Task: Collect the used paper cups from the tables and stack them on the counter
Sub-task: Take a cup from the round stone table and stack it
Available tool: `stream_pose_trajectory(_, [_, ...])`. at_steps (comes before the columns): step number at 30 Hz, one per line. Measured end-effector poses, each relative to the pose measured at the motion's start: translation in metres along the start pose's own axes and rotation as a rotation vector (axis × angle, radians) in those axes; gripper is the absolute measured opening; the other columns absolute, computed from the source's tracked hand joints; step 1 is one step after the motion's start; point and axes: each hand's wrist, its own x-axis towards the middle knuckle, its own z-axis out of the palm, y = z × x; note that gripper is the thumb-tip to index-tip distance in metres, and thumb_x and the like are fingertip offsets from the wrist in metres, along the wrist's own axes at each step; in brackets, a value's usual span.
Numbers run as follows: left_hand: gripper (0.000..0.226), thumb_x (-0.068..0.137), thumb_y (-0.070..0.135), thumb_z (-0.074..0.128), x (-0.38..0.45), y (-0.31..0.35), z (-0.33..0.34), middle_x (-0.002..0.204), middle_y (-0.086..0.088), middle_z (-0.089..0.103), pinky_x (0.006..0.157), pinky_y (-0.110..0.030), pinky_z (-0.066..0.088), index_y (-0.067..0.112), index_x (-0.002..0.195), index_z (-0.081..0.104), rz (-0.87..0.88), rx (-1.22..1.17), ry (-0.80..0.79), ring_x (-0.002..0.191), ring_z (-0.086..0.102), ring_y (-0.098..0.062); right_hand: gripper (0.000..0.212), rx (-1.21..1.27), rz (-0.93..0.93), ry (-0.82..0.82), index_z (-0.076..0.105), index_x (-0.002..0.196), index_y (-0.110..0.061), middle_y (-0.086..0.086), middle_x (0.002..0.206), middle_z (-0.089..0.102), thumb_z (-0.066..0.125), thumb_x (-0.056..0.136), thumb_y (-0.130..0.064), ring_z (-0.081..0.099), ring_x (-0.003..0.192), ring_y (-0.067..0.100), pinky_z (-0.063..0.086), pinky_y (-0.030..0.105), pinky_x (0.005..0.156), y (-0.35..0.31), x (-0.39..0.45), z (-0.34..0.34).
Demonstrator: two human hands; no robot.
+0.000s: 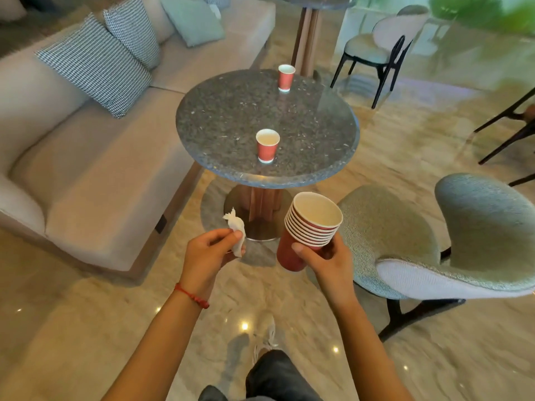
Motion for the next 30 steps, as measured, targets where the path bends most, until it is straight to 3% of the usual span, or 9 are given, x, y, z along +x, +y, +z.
stream_pose_trajectory(3, [0.011, 0.081, 0.004, 0.065, 0.044, 0.013, 0.021, 0.059, 0.000, 0.065, 0.057, -0.018, 0.052, 0.007, 0.072, 0.070, 0.000, 0.013, -0.010, 0.058, 0.062, -0.008, 0.049, 0.013, -0.005, 0.012, 0.059, 0.110, -0.022, -0.009, 0.102, 0.070, 0.079, 0.068, -0.008, 0.066, 0.094, 0.003, 0.052, 0.015, 0.074, -0.001, 0.056, 0.003])
stream_pose_trajectory(6, [0.010, 0.080, 0.005, 0.065, 0.083, 0.030, 0.037, 0.059, 0.002, 0.067, 0.058, -0.018, 0.052, 0.009, 0.072, 0.070, 0.001, 0.012, -0.012, 0.058, 0.064, -0.008, 0.051, 0.024, -0.005, 0.011, 0.058, 0.114, -0.015, 0.002, 0.107, 0.068, 0.079, 0.069, -0.006, 0.066, 0.098, 0.010, 0.055, 0.028, 0.075, -0.006, 0.108, 0.009])
stream_pose_trajectory(11, [0.006, 0.081, 0.005, 0.064, 0.144, 0.048, 0.045, 0.060, 0.001, 0.067, 0.062, -0.022, 0.056, 0.007, 0.078, 0.069, -0.029, 0.022, 0.031, 0.059, 0.064, -0.009, 0.046, 0.013, 0.005, 0.014, 0.059, 0.103, -0.024, -0.009, 0.099, 0.068, 0.077, 0.069, 0.001, 0.065, 0.087, -0.005, 0.049, 0.011, 0.073, -0.004, 0.179, 0.026])
stream_pose_trajectory(15, [0.006, 0.082, 0.006, 0.064, 0.188, 0.053, 0.044, 0.068, -0.007, 0.065, 0.071, -0.030, 0.054, 0.001, 0.082, 0.069, -0.066, 0.039, 0.043, 0.065, 0.062, -0.016, 0.048, -0.008, 0.028, 0.028, 0.059, 0.110, -0.015, -0.005, 0.102, 0.068, 0.080, 0.068, -0.004, 0.065, 0.091, -0.002, 0.050, 0.013, 0.074, 0.005, 0.223, 0.042])
stream_pose_trajectory(18, [0.013, 0.082, 0.008, 0.064, 0.226, 0.054, 0.042, 0.070, -0.009, 0.064, 0.070, -0.028, 0.054, -0.004, 0.086, 0.067, -0.106, 0.070, 0.005, 0.066, 0.061, -0.015, 0.049, -0.024, 0.043, 0.067, 0.059, 0.110, -0.018, -0.006, 0.102, 0.068, 0.081, 0.068, -0.005, 0.064, 0.093, 0.001, 0.050, 0.015, 0.077, 0.011, 0.255, 0.056])
stream_pose_trajectory(22, [0.006, 0.081, 0.006, 0.065, 0.281, 0.063, 0.038, 0.076, -0.010, 0.067, 0.075, -0.031, 0.054, 0.003, 0.082, 0.070, -0.170, 0.084, -0.034, 0.073, 0.062, -0.018, 0.054, -0.042, 0.054, 0.154, 0.057, 0.116, -0.014, -0.002, 0.107, 0.068, 0.082, 0.069, -0.009, 0.064, 0.098, 0.007, 0.051, 0.018, 0.079, 0.023, 0.292, 0.075])
stream_pose_trajectory(26, [0.006, 0.082, 0.004, 0.064, 0.329, 0.071, 0.037, 0.077, -0.009, 0.067, 0.064, -0.023, 0.057, 0.004, 0.085, 0.069, -0.214, 0.086, -0.058, 0.073, 0.063, -0.018, 0.054, -0.064, 0.062, 0.222, 0.056, 0.116, -0.012, 0.000, 0.107, 0.067, 0.082, 0.069, -0.010, 0.064, 0.098, 0.010, 0.052, 0.018, 0.080, 0.032, 0.323, 0.093])
stream_pose_trajectory(30, [0.006, 0.082, 0.003, 0.063, 0.355, 0.075, 0.039, 0.077, -0.008, 0.068, 0.064, -0.022, 0.057, 0.003, 0.084, 0.069, -0.274, 0.091, -0.076, 0.070, 0.066, -0.015, 0.054, -0.081, 0.055, 0.245, 0.056, 0.115, -0.014, -0.003, 0.106, 0.066, 0.082, 0.069, -0.009, 0.063, 0.099, 0.006, 0.050, 0.017, 0.083, 0.041, 0.343, 0.108])
